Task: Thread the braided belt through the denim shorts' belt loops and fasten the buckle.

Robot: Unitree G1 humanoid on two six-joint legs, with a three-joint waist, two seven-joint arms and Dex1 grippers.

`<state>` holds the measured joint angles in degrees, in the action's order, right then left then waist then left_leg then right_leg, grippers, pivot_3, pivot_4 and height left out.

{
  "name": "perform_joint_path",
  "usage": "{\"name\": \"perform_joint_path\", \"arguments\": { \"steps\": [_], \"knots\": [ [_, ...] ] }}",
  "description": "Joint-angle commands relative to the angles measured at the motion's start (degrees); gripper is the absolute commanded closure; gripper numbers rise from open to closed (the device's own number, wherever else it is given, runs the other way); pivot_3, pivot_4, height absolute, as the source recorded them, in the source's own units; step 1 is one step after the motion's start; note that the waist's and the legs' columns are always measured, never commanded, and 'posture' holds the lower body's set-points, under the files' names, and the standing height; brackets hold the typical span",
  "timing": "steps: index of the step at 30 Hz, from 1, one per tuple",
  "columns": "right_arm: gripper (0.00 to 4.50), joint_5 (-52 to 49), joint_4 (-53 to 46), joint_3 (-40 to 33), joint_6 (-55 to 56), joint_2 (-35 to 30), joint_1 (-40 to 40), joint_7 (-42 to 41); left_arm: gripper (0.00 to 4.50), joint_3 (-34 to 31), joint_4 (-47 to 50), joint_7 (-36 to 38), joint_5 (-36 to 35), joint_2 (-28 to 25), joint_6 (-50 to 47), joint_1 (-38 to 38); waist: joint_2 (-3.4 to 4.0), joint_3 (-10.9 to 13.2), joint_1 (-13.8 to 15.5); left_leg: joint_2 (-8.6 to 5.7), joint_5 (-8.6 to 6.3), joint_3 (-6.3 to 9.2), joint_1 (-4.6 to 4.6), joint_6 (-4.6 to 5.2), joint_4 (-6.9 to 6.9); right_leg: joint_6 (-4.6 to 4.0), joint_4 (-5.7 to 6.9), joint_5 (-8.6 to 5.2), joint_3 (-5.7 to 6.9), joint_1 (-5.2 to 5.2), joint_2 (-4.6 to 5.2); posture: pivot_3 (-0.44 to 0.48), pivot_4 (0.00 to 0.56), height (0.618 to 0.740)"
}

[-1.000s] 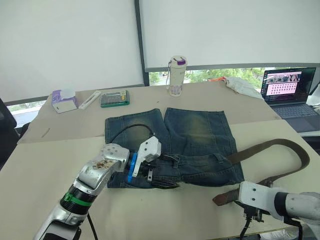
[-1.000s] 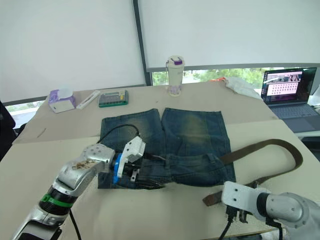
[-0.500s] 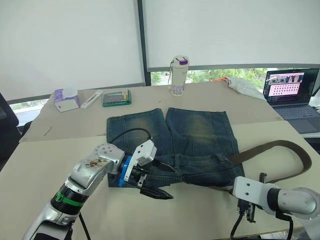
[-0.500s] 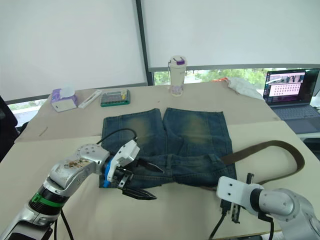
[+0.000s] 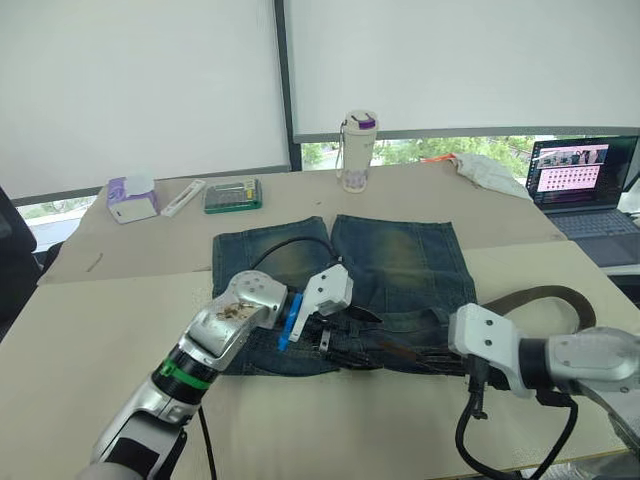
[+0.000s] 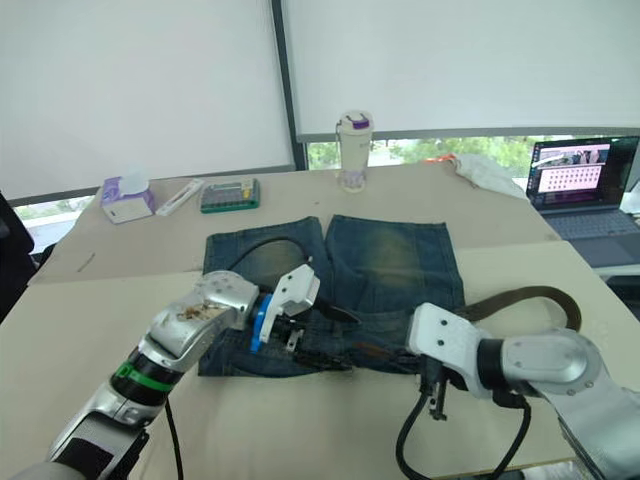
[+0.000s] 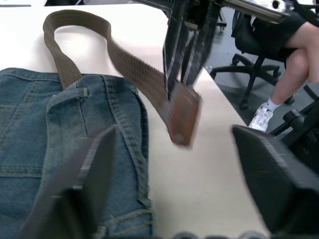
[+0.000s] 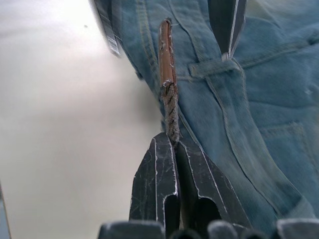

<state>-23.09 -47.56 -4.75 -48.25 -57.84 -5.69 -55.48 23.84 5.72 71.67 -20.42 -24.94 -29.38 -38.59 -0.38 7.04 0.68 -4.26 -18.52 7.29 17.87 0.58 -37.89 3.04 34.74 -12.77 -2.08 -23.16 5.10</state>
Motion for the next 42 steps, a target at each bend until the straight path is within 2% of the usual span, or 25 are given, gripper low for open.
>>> {"name": "perform_joint_path", "arguments": {
  "steps": [1,8,9,12,14,16,17,19,21,23,26,29,31,35,42],
  "knots": [
    [4.5,-0.8,-0.1,1.9,-0.1,-0.6,-3.2,0.7,2.19,1.0,-1.2,1.0,1.3,0.8,2.2,-2.1,0.0,0.0,0.0,0.01,0.0,0.0,0.01,0.0,0.0,0.0,0.0,0.0,0.0,-0.02,0.0,0.0,0.15,0.74],
    [4.5,-2.4,0.1,4.0,-1.6,-0.1,-5.8,2.2,4.49,0.9,-3.7,1.8,2.3,2.4,4.0,-3.1,0.0,0.0,0.0,-0.01,0.01,0.04,0.04,0.0,-0.02,0.0,0.01,0.01,0.03,-0.04,0.02,0.0,0.15,0.74],
    [4.5,-2.9,0.5,3.2,-2.6,1.1,-5.8,3.6,4.49,0.1,-3.8,1.3,1.1,2.9,2.0,-3.2,0.0,0.0,0.0,-0.01,0.01,0.05,0.04,0.0,-0.02,0.0,0.01,0.01,0.03,-0.04,0.01,0.0,0.15,0.74],
    [3.42,-3.3,0.4,-1.7,-3.7,1.1,-1.7,5.0,4.5,-4.1,-3.6,-1.9,-5.6,5.2,-10.6,-3.9,0.0,0.0,0.3,0.0,-0.01,0.07,0.06,0.03,-0.02,-0.01,0.02,0.02,0.04,-0.05,0.01,0.0,0.15,0.74],
    [2.75,-9.3,-0.7,-13.5,-9.9,5.5,0.7,7.8,4.5,-9.1,-6.5,-6.4,-11.2,7.5,-24.7,-5.3,-0.01,0.0,0.6,-0.04,-0.06,0.17,0.12,0.14,-0.07,0.01,0.05,0.01,0.14,-0.05,0.05,0.0,0.15,0.74],
    [2.75,-25.1,-3.2,-28.4,-16.4,11.4,2.6,11.5,4.5,-14.3,-9.6,-11.7,-14.9,9.9,-34.8,-6.7,-0.1,0.1,0.7,-0.05,-0.12,0.23,0.18,0.24,-0.19,0.01,0.12,0.02,0.18,-0.06,0.03,0.0,0.15,0.74],
    [2.75,-34.4,-4.3,-32.9,-16.4,12.8,4.7,15.3,4.5,-17.7,-11.2,-15.1,-16.4,12.1,-39.0,-7.8,-0.06,0.0,0.6,-0.05,-0.14,0.25,0.17,0.28,-0.2,0.01,0.14,0.03,0.18,-0.05,0.03,0.0,0.15,0.74],
    [2.75,-47.7,-5.9,-36.7,-14.6,13.5,8.6,22.7,4.5,-23.4,-13.6,-20.8,-18.7,15.9,-45.1,-9.6,-0.04,0.0,0.7,-0.04,-0.15,0.29,0.06,0.29,-0.17,-0.01,0.23,0.03,0.17,-0.04,0.02,0.0,0.15,0.74],
    [2.75,-55.6,-7.5,-36.3,-12.2,12.8,12.1,29.7,4.5,-26.7,-14.3,-23.7,-20.3,18.1,-48.3,-10.5,-0.04,0.0,0.6,-0.01,-0.15,0.29,0.07,0.29,-0.14,-0.03,0.19,0.04,0.17,-0.05,-0.01,0.0,0.15,0.74],
    [2.75,-59.1,-8.6,-31.6,-9.4,14.2,13.7,38.7,4.5,-30.4,-15.3,-26.6,-22.1,20.5,-50.9,-11.2,-0.03,0.0,0.4,-0.02,-0.14,0.24,0.05,0.27,-0.12,-0.02,0.2,0.04,0.11,-0.04,0.02,0.0,0.15,0.74],
    [2.75,-56.2,-7.3,-21.4,-7.2,20.3,12.6,51.4,4.5,-35.7,-16.3,-29.4,-25.6,23.0,-56.2,-12.6,-0.08,0.0,0.0,-0.01,-0.1,0.18,0.07,0.18,-0.06,0.0,0.19,0.02,0.04,-0.03,0.02,0.0,0.15,0.74],
    [2.75,-56.6,-5.1,-16.7,-4.1,24.1,11.5,58.1,4.5,-39.3,-16.0,-30.8,-28.4,23.7,-60.6,-13.6,-0.01,0.0,-0.1,-0.02,0.18,0.16,0.06,-0.32,-0.01,0.03,0.21,0.01,-0.01,-0.12,0.03,0.0,0.15,0.74],
    [2.75,-57.8,-4.1,-14.9,-1.9,25.8,10.8,60.5,4.5,-40.8,-15.6,-31.7,-29.6,23.9,-62.3,-13.9,-0.01,0.0,0.0,-0.03,0.21,0.15,0.09,-0.37,-0.01,0.02,0.2,0.01,-0.02,-0.18,0.01,0.0,0.15,0.74],
    [2.75,-60.8,-1.8,-13.1,3.8,29.4,7.9,63.0,4.5,-39.8,-14.1,-32.9,-33.6,22.4,-63.1,-12.8,0.0,0.0,0.0,-0.05,0.22,0.17,0.06,-0.38,-0.02,0.02,0.21,0.02,-0.01,-0.18,0.02,0.0,0.15,0.74],
    [2.75,-68.1,-1.0,-13.2,10.0,28.6,6.0,62.7,4.5,-40.1,-14.2,-36.6,-38.0,20.9,-63.1,-11.9,0.08,0.0,-0.1,-0.04,0.23,0.17,0.04,-0.39,0.0,0.01,0.2,0.02,-0.02,-0.18,-0.01,0.0,0.15,0.74]
  ]
}}
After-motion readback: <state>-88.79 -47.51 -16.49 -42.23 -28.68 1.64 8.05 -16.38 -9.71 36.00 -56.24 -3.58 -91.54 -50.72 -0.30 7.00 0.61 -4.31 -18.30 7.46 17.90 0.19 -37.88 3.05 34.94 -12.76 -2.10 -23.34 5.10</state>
